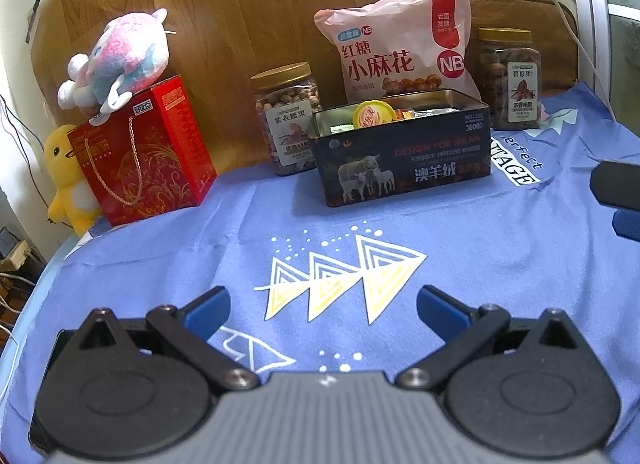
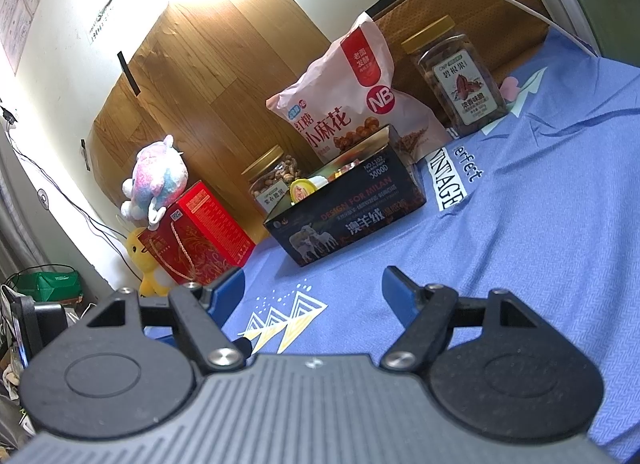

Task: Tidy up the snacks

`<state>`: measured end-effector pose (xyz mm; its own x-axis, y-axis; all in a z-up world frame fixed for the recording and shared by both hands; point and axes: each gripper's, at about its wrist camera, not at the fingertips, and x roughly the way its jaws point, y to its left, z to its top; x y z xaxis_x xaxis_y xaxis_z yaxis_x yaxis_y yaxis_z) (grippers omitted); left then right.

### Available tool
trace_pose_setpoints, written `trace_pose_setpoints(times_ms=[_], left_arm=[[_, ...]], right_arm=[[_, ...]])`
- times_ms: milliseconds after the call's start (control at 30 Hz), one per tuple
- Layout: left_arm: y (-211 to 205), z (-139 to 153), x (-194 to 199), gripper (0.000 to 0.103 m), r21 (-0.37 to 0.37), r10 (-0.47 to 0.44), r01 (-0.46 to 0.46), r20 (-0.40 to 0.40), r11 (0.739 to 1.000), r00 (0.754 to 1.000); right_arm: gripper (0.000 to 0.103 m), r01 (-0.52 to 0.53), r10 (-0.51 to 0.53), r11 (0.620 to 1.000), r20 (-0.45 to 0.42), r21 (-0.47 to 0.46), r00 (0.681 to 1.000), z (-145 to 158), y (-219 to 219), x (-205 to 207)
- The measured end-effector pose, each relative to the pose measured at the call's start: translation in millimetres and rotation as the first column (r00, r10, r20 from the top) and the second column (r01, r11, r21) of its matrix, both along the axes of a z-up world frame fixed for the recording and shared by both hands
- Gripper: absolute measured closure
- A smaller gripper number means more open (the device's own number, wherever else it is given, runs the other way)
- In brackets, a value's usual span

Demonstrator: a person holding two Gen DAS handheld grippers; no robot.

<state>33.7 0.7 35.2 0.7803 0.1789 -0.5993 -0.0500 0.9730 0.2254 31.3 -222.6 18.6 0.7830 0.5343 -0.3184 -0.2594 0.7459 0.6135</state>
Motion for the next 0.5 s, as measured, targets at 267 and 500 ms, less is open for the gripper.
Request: trace_pose_setpoints(times_ms=[267, 500], left_arm=[[-1.4, 0.1, 0.8, 0.000, 0.010, 0.001, -0.001, 0.000, 1.000, 1.000], [-4.4, -1.8, 1.0, 0.000, 0.029, -0.002, 0.002, -0.005, 1.000, 1.000]], right_arm=[[0.025, 0.000, 0.000, 1.000, 0.000, 0.001, 1.000, -0.2, 0.0, -0.1], [0.025, 0.000, 0.000, 1.000, 0.000, 0.000, 1.000, -0.2, -0.1, 0.0]])
